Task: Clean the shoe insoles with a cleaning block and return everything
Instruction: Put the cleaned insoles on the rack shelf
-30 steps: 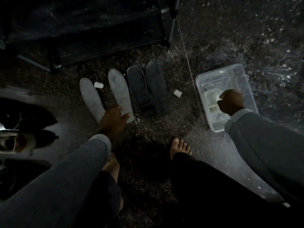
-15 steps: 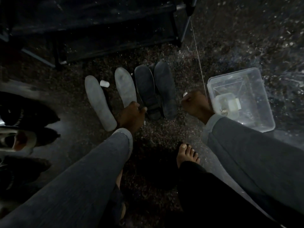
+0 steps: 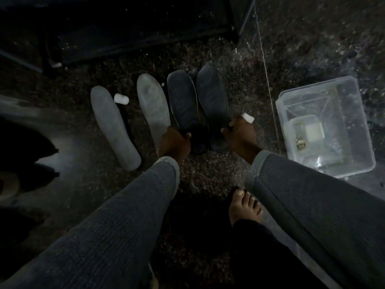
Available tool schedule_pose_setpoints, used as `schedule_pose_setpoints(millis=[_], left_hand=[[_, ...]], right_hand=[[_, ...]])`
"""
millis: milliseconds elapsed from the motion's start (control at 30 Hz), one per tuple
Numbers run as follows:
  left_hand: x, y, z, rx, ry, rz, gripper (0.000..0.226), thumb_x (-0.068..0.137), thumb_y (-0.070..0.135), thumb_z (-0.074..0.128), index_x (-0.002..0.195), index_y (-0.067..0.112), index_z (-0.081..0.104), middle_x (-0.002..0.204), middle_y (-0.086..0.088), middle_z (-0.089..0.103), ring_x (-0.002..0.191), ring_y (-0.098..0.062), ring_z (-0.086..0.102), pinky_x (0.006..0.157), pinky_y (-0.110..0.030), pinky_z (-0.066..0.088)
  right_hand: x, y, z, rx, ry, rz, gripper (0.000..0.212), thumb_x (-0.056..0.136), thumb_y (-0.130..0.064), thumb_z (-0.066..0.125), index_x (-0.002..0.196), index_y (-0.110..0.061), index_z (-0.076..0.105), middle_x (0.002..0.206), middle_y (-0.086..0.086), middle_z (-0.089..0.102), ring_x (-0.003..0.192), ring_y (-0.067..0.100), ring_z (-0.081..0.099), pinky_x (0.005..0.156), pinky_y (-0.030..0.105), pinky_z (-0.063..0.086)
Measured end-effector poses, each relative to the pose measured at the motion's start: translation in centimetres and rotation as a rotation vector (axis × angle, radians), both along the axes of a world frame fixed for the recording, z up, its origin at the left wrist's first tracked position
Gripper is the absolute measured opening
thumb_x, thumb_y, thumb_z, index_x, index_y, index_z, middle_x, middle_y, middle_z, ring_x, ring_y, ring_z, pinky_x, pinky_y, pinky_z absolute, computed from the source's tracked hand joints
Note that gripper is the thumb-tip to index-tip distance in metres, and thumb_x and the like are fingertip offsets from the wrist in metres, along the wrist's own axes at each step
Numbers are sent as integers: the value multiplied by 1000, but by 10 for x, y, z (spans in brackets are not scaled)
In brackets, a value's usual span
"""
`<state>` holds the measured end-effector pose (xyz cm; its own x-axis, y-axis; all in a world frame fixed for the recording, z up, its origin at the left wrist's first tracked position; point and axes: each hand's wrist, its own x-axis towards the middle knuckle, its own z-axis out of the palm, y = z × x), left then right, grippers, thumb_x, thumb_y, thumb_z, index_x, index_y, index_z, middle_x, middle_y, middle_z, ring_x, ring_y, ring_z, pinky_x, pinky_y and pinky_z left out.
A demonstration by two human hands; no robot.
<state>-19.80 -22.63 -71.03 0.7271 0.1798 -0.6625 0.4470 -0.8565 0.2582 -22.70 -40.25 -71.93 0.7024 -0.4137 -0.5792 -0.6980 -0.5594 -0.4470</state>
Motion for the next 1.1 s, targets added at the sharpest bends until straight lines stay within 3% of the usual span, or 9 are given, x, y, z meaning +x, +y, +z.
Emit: schedule_pose_setpoints(millis=[167,267,367,467,600,700,867,967,1100], left_hand=[[3,0,-5,7,-22,1,42,93,37,58,123,8,51,126,-16,58,119,-35,53,96,-41,44],[4,-1,-4,-37,-11,20,35,95,28,55,125,9,51,130,-16,54,123,-33,50,97,-37,41],[4,-1,0,-93,-25,48,28,96,22,52,120,9,53,127,-15,56,120,-32,51,95,-36,41],[8,4,7,-178,-57,98,17,95,18,52,109,10,54,118,-12,59,113,-29,54,92,-32,40],[17,16,31,-256,-79,44,7,94,10,51,97,8,56,101,-7,58,99,-22,56,71,-16,31],[25,26,62,-315,-94,42,4,95,9,51,95,7,55,93,-1,52,90,-13,49,67,-14,29],[30,45,105,-425,-110,74,17,85,21,55,71,11,52,85,-31,57,87,-49,60,64,-41,47],[31,50,150,-472,-153,140,6,92,11,57,87,12,57,93,-20,63,93,-43,63,81,-49,55],[29,46,218,-614,-209,277,21,97,6,53,80,18,49,83,-8,56,78,-20,57,67,-33,51]], right_hand=[[1,2,-6,25,1,-84,24,89,-18,66,108,-6,57,117,10,59,109,24,55,88,26,43],[4,2,-4,6,32,-26,8,90,-21,64,91,-16,58,113,14,63,107,29,59,90,35,48],[4,1,3,-26,45,86,28,91,-21,59,66,-27,47,105,16,67,100,32,61,83,37,47],[2,1,10,51,-13,44,13,91,-16,59,79,-20,56,93,11,65,88,28,60,74,30,46],[-2,-1,26,276,-80,-85,8,91,-2,60,83,-3,58,76,5,58,68,14,56,52,10,45],[1,-4,53,279,-137,-9,25,88,-8,65,66,-18,58,72,8,64,69,22,62,64,33,54],[13,-8,123,372,-173,57,15,90,-14,65,76,-19,60,77,4,65,69,14,63,67,30,53],[21,-8,172,481,-275,-5,22,90,-1,63,71,-10,56,56,-7,62,46,-3,56,48,15,45],[27,-8,229,561,-329,-4,20,89,2,63,72,-6,55,47,-6,60,41,0,53,42,16,43]])
